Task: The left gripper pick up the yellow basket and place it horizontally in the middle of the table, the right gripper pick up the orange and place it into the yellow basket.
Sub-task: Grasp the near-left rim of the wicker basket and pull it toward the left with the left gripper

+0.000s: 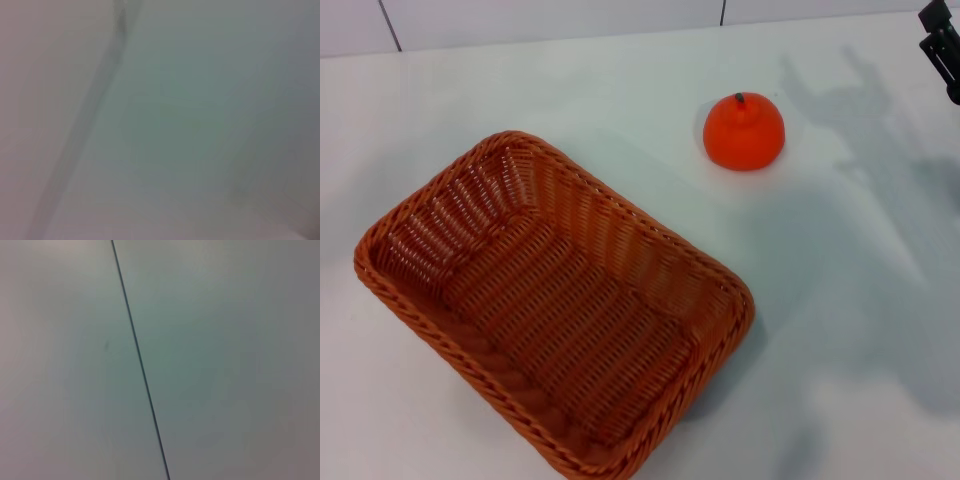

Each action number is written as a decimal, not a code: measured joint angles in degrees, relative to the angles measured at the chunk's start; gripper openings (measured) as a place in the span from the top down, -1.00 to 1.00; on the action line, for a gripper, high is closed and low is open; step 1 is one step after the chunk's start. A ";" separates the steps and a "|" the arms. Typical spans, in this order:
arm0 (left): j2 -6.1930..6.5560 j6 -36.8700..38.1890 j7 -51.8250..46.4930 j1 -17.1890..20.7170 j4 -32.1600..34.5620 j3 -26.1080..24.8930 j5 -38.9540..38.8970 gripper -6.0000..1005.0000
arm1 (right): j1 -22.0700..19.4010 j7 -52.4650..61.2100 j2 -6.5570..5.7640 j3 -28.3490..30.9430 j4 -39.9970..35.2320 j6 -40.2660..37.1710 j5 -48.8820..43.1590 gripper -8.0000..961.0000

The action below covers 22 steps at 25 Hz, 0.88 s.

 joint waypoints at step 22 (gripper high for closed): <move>-5.14 4.23 -4.51 -12.80 11.81 12.26 36.49 -0.61 | 0.44 2.30 -0.05 -1.51 0.00 0.27 -0.06 -0.94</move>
